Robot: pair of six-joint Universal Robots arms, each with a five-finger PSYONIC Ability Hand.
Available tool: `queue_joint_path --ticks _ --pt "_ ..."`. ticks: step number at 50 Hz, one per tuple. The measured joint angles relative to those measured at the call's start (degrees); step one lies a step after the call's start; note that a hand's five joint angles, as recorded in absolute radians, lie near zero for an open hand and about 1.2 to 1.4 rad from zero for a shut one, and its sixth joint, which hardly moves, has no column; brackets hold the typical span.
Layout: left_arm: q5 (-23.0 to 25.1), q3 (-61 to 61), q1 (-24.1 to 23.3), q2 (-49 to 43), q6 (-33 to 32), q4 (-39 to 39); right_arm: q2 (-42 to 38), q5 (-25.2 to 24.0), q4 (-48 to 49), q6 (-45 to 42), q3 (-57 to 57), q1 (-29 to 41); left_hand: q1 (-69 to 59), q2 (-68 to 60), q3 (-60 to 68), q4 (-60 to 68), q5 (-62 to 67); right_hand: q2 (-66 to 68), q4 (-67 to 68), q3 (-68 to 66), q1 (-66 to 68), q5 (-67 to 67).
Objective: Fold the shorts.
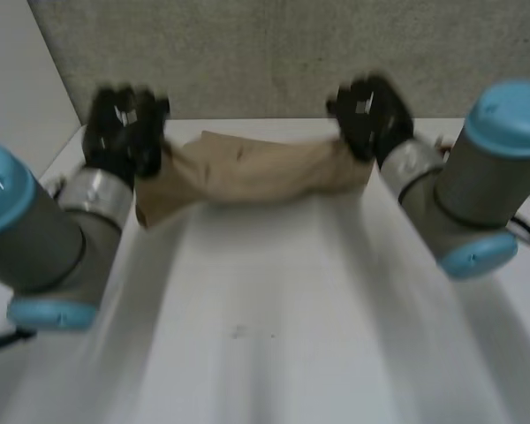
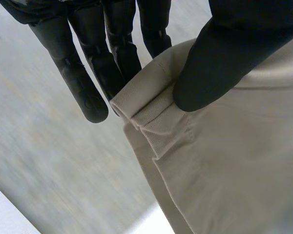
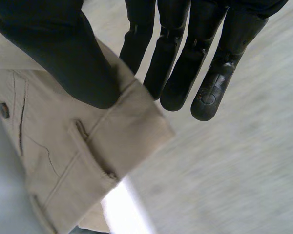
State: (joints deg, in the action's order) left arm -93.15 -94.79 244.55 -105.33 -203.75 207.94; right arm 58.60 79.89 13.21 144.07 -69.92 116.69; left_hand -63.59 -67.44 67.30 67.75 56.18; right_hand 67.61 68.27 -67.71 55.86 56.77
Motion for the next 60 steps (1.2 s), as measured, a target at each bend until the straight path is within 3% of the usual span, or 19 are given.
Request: queue_joint_path --ticks 12,21,27,33,35,37,38,41,50,56,60 --pt "0.15 -12.83 -3.43 1.75 0.77 -8.15 0.58 -0.52 -15.13 -4.46 -13.18 -0.6 0.0 0.0 0.0 0.03 0.0 0.0 0.0 0.0 0.0 0.0" --pt "0.16 -20.01 -4.26 11.85 -0.14 -19.19 10.58 -1.56 -25.84 -5.66 -22.77 -1.59 0.0 0.0 0.0 0.03 0.0 0.0 0.0 0.0 0.0 0.0" --pt "0.22 -23.53 -4.49 17.74 -2.64 -29.61 17.23 -1.52 -32.05 -11.26 -30.56 -3.03 0.0 0.0 0.0 0.03 0.0 0.0 0.0 0.0 0.0 0.0" --pt "0.18 -25.61 -5.85 20.35 -5.08 -34.85 20.42 -1.28 -37.55 -17.96 -36.82 -5.13 0.0 0.18 -0.14 -0.38 0.0 0.0 0.0 0.0 0.0 0.0" --pt "0.13 -25.85 -6.56 20.69 -5.5 -35.42 21.08 -1.36 -38.3 -19.09 -38.11 -5.74 3.11 7.01 -6.34 -6.78 -5.02 0.0 0.0 0.0 0.0 0.0" --pt "0.1 -25.87 -7.13 20.83 -5.74 -35.61 21.56 -1.59 -38.44 -19.59 -38.94 -6.16 10.58 14.15 -13.0 -13.53 -11.75 0.0 0.0 0.0 0.0 0.0" --pt "0.09 -25.78 -7.36 20.86 -5.85 -35.64 21.74 -1.78 -38.35 -19.69 -39.23 -6.33 22.99 25.19 -23.74 -24.49 -22.65 0.0 0.0 0.0 0.0 0.0" --pt "0.1 -25.18 -7.81 20.82 -6.22 -35.55 22.04 -2.49 -37.61 -19.59 -39.71 -6.64 40.95 42.5 -42.01 -43.12 -41.37 0.0 0.0 0.0 0.0 0.0" --pt "0.72 -17.21 -6.7 18.45 -9.48 -31.67 22.04 -5.07 -32.51 -17.71 -40.3 -7.19 45.79 50.14 -49.88 -50.63 -49.71 0.0 0.0 0.0 0.0 0.0" --pt "2.32 -10.47 -4.6 12.32 -10.29 -21.48 21.92 -5.8 -29.58 -15.11 -40.94 -7.24 45.78 50.14 -49.88 -50.63 -49.71 0.0 0.0 0.0 0.0 0.01" --pt "6.42 -4.98 -3.52 4.62 -10.32 -13.36 21.83 -6.17 -27.92 -14.28 -41.61 -7.23 44.13 47.99 -48.03 -48.47 -46.66 0.0 0.0 0.0 0.0 0.01"
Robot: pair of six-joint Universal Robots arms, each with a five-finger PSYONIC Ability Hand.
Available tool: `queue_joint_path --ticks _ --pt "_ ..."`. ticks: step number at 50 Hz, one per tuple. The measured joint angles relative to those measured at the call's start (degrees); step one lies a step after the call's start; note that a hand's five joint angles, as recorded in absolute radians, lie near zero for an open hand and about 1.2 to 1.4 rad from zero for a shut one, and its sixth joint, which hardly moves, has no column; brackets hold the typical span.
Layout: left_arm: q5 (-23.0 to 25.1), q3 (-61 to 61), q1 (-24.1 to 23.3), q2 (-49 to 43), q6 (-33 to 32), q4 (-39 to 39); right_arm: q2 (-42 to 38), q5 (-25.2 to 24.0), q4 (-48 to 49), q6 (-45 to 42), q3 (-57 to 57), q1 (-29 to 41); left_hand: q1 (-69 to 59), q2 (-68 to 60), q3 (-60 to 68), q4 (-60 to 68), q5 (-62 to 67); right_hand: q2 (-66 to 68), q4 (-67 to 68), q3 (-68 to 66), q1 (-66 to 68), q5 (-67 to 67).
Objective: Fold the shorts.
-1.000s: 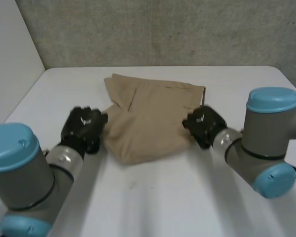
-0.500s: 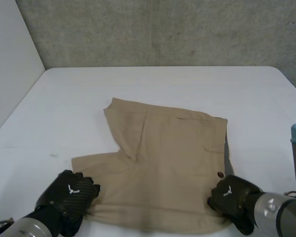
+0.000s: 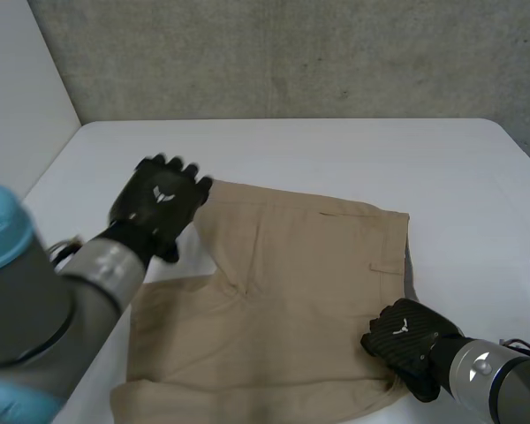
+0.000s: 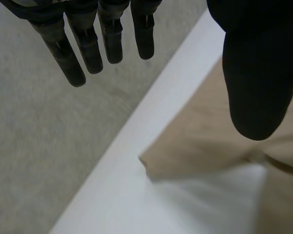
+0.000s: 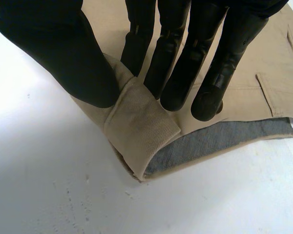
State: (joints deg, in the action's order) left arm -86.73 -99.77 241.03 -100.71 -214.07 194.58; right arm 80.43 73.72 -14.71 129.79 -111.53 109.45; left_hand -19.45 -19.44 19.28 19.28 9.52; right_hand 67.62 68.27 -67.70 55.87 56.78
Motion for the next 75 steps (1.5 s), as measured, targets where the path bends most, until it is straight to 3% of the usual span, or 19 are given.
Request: queue_joint_path --ticks 11,18,19,29,31,32,33,40,44,54,65,75 --pt "12.68 19.15 1.58 -23.12 0.03 4.8 -0.41 -0.34 3.28 1.11 -1.25 0.08 -3.28 -4.08 4.23 4.35 4.32 0.0 0.0 0.0 0.0 0.0" --pt "15.77 30.35 2.0 -32.8 -0.04 0.8 -1.05 -0.33 4.51 1.82 -1.43 0.0 -4.95 -5.26 5.48 5.66 5.64 0.0 0.0 0.0 0.0 0.0" --pt "16.56 36.14 2.09 -36.91 -0.13 -3.61 -1.29 -0.33 4.74 1.91 -1.45 -0.01 -4.95 -5.26 5.48 5.66 5.64 0.0 0.0 0.0 0.0 0.0" --pt "17.43 49.64 2.16 -45.42 -4.28 -19.99 -2.68 -0.33 5.64 2.01 -1.5 -0.09 -6.07 -6.37 6.28 6.7 6.61 0.0 0.0 0.0 0.0 0.55" --pt "17.37 50.55 2.15 -45.92 -5.76 -21.5 -2.82 -0.33 5.81 1.99 -1.5 -0.1 -6.88 -7.21 7.17 7.21 7.09 0.0 0.0 0.0 0.0 0.59" --pt "17.28 50.91 2.14 -46.11 -6.74 -22.18 -2.94 -0.33 5.94 1.98 -1.5 -0.11 -20.26 -18.37 18.39 18.68 18.25 0.0 0.0 0.0 0.0 0.61" --pt "17.22 51.07 2.13 -46.18 -7.39 -22.52 -3.03 -0.33 6.02 1.97 -1.5 -0.11 -24.86 -22.52 22.51 22.76 22.16 0.0 0.0 0.0 0.0 0.63" --pt "16.47 51.02 1.92 -45.84 -9.66 -23.28 -3.91 -0.34 6.3 1.95 -1.53 -0.12 -45.62 -48.1 47.5 48.66 46.39 0.0 0.0 -0.01 0.0 0.96" --pt "14.68 50.73 1.61 -45.39 -9.7 -23.2 -4.08 -0.33 6.3 1.95 -1.56 -0.12 -45.62 -48.47 47.85 49.35 46.39 0.0 0.0 0.0 0.0 1.07" --pt "4.06 45.98 1.61 -39.3 -9.42 -21.04 -4.07 -0.33 6.28 1.96 -1.85 -0.08 -45.62 -48.61 47.86 49.36 46.39 0.0 0.0 0.0 0.0 1.08" --pt "1.27 29.44 4.18 -27.85 -8.95 -15.86 -3.96 -0.33 6.31 1.96 -2.12 0.0 -45.62 -48.76 48.19 49.38 46.39 0.0 0.0 0.0 0.0 1.09" --pt "-2.87 21.43 5.07 -25.44 -6.54 -14.74 -3.88 -0.28 6.83 2.15 -2.2 0.06 -45.62 -48.76 48.34 49.38 46.39 0.0 0.0 0.0 0.0 1.09"
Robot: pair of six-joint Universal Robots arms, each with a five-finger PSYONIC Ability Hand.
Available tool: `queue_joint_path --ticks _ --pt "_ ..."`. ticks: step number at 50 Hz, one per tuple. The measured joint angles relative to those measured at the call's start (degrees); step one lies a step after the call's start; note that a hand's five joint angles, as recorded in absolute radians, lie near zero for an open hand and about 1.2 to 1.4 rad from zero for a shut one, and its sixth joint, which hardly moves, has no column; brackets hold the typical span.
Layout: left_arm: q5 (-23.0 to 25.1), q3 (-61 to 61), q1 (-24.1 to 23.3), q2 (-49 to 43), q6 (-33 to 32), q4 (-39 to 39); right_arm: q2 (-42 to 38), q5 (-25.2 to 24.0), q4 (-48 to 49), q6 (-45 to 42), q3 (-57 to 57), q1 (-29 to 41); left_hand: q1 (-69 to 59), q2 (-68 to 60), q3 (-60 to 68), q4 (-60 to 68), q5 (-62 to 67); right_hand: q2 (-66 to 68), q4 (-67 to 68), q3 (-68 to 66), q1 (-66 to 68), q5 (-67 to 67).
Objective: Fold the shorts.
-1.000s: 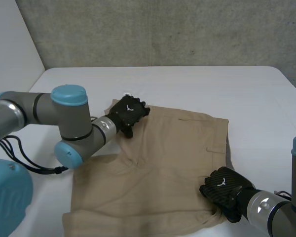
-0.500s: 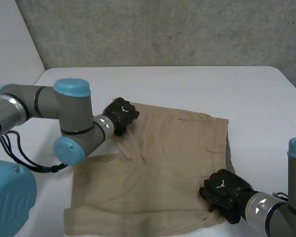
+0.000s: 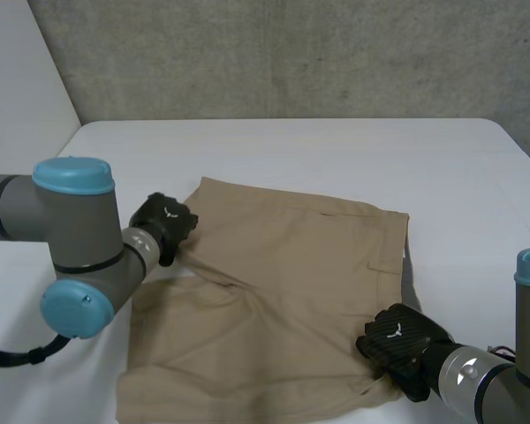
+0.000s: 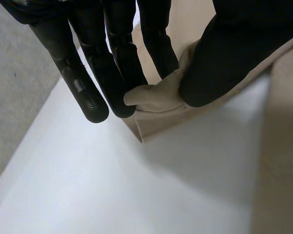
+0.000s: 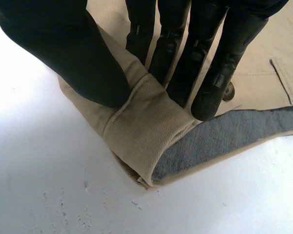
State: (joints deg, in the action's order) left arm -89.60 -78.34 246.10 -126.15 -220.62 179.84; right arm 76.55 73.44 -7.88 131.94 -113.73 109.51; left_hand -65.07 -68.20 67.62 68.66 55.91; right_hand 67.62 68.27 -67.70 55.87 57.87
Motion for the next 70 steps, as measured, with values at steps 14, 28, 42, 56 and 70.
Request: queue_joint_path --ticks 14,28,42,56,70 --pt "-2.53 -0.79 0.44 -0.7 5.0 -0.18 0.65 -0.1 0.26 3.05 -0.01 -0.07 23.11 24.68 -23.18 -24.47 -21.36 0.0 0.0 0.0 0.0 0.0" --pt "-3.8 -4.51 0.37 10.8 9.74 -0.17 1.15 -0.1 2.97 7.05 0.92 0.0 36.96 40.59 -39.67 -41.63 -39.08 0.0 0.0 0.0 0.0 0.0" --pt "-3.51 -20.37 -3.23 34.05 25.28 -4.88 0.48 -0.06 6.88 16.67 3.82 -0.04 36.96 40.59 -39.67 -41.63 -39.08 0.0 0.0 0.0 0.0 0.0" --pt "-3.62 -36.39 -8.27 47.18 25.21 -9.59 0.33 0.4 11.14 23.16 3.42 -0.51 30.98 34.53 -33.95 -34.59 -32.0 0.0 0.0 0.0 0.0 0.0" --pt "-3.56 -42.46 -10.21 42.49 25.26 -8.38 0.29 0.66 11.96 23.43 2.9 -1.83 36.1 39.38 -38.33 -40.16 -37.62 0.0 0.0 0.0 0.0 0.0"
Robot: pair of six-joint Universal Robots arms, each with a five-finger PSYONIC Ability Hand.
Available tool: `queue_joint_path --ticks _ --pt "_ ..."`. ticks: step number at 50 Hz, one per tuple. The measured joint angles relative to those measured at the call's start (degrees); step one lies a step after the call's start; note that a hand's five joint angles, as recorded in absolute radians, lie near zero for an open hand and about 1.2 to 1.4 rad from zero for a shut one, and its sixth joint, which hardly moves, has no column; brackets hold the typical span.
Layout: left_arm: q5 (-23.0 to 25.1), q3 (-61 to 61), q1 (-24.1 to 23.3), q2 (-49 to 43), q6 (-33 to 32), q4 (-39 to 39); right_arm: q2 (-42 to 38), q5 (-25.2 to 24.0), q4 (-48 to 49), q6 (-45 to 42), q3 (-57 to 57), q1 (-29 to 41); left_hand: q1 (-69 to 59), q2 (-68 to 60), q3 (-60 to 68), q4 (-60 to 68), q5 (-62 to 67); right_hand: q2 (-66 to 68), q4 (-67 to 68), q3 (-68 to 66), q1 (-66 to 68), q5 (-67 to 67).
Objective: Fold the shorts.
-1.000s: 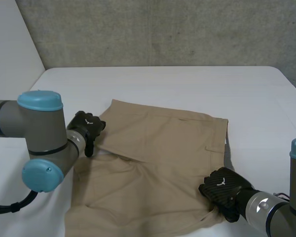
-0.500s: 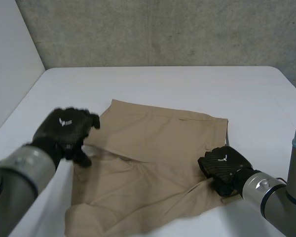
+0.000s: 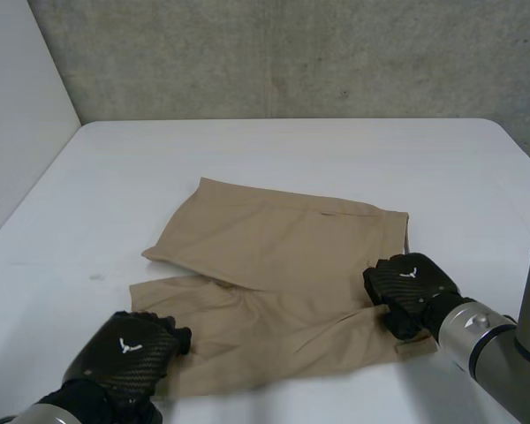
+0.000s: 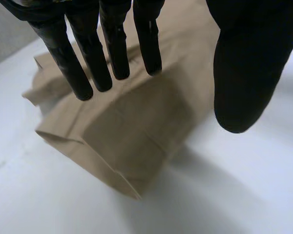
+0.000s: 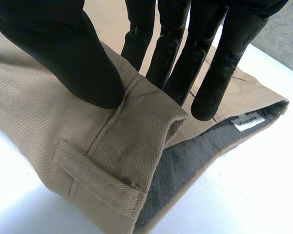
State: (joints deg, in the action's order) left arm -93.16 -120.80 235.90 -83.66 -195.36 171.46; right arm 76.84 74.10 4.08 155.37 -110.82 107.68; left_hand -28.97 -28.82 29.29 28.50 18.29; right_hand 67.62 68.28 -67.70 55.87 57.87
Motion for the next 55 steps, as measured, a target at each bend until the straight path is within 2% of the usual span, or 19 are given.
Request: queue_joint_path --ticks 14,15,16,17,19,21,26,28,30,32,34,35,38,44,45,46,52,53,55 --pt "-0.76 0.91 0.44 -10.14 -0.21 7.34 0.07 -0.2 -0.05 0.0 -0.43 -0.41 2.98 3.38 -3.66 -3.72 -3.71 0.0 0.0 0.0 0.0 0.0" --pt "-1.21 1.26 0.54 -11.41 -0.22 8.28 0.1 -0.29 -0.15 -0.25 -0.45 -0.43 -12.96 -11.5 10.57 11.46 11.39 0.0 0.0 0.0 0.0 0.0" --pt "-1.29 1.31 0.55 -11.59 -0.22 8.43 0.11 -0.32 -0.19 -0.31 -0.45 -0.43 -12.96 -11.5 10.57 11.46 11.39 0.0 0.0 0.0 0.0 0.0" --pt "-1.61 1.56 0.52 -12.08 -0.26 9.09 0.19 -0.37 -0.45 -0.63 -0.46 -0.42 -25.09 -24.57 23.9 23.78 23.57 0.0 0.0 0.0 0.0 0.0" --pt "-1.88 1.73 0.41 -12.09 -0.37 9.69 0.4 -0.41 -0.97 -1.19 -0.45 -0.37 -35.32 -34.74 33.99 35.04 34.59 0.0 0.0 0.0 0.0 0.0" --pt "-2.06 1.92 0.19 -11.53 -0.58 10.16 0.84 -0.43 -1.9 -2.13 -0.43 -0.29 -36.55 -39.02 38.13 39.33 38.2 0.0 0.0 0.0 0.0 -0.01" --pt "-2.09 2.27 -0.66 -8.46 -1.65 9.57 5.21 -0.62 -9.4 -9.07 -0.39 -0.23 -36.55 -39.53 38.67 39.92 38.2 0.0 0.0 0.0 0.0 0.0" --pt "-2.0 2.46 -1.43 -6.08 -3.49 7.21 8.91 -0.8 -16.45 -15.37 -0.39 -0.36 -36.55 -39.56 38.67 39.99 38.21 0.0 0.0 0.0 0.0 0.0" --pt "-1.97 2.51 -1.62 -5.53 -4.15 6.36 9.56 -0.83 -17.84 -16.59 -0.4 -0.4 -36.55 -39.56 38.67 39.99 38.21 0.0 0.0 0.0 0.0 0.0" --pt "-1.89 2.83 -2.29 -3.98 -8.28 2.16 13.09 -0.88 -27.29 -24.76 -0.57 -0.65 -36.55 -39.58 38.82 40.09 38.21 0.0 0.0 0.0 0.0 0.01" --pt "-1.89 2.93 -2.36 -3.89 -9.26 1.39 13.45 -0.89 -28.66 -25.93 -0.61 -0.68 -36.55 -39.58 38.82 40.09 38.21 0.0 0.0 0.0 0.0 0.01" --pt "-1.91 3.38 -2.41 -4.1 -11.86 -0.06 14.28 -0.88 -32.33 -29.14 -0.66 -0.74 -36.55 -39.66 39.04 40.13 38.2 0.0 0.0 -0.13 0.0 0.09" --pt "-1.98 5.01 -2.2 -6.06 -15.86 -0.33 14.22 -0.97 -34.99 -32.17 -0.25 -0.74 -36.55 -39.66 39.05 40.14 38.2 0.0 0.01 -0.13 0.0 0.11" --pt "-2.01 7.08 -1.91 -8.38 -17.29 1.44 12.33 -0.89 -33.36 -31.85 1.14 -0.54 -36.55 -39.71 39.05 40.14 38.2 0.0 0.01 -0.13 0.0 0.09" --pt "-2.06 12.73 -1.22 -14.22 -18.35 7.28 10.99 -0.75 -31.93 -31.08 2.11 -0.42 -36.55 -39.74 39.05 40.15 38.21 0.0 0.02 -0.13 0.0 0.09" --pt "-2.08 13.87 -1.11 -15.37 -18.42 8.49 5.76 0.05 -25.96 -26.78 6.32 -0.01 -36.55 -39.75 39.05 40.15 38.2 0.0 0.02 -0.13 0.0 0.09" --pt "-2.05 22.63 -0.66 -23.42 -18.5 16.09 0.94 2.38 -19.7 -21.94 12.41 0.49 -36.56 -39.78 39.06 40.16 38.21 0.0 0.02 -0.14 0.0 0.09" --pt "-1.97 28.37 -0.43 -28.55 -18.47 20.1 -1.78 4.33 -16.13 -20.07 16.29 0.88 -36.55 -39.78 39.06 40.16 38.21 0.0 0.02 -0.14 0.0 0.09" --pt "-1.92 32.05 -0.29 -31.85 -18.45 22.34 -3.59 5.71 -13.85 -19.19 18.83 1.19 -36.56 -39.78 39.06 40.16 38.21 0.0 0.02 -0.14 0.0 0.1"
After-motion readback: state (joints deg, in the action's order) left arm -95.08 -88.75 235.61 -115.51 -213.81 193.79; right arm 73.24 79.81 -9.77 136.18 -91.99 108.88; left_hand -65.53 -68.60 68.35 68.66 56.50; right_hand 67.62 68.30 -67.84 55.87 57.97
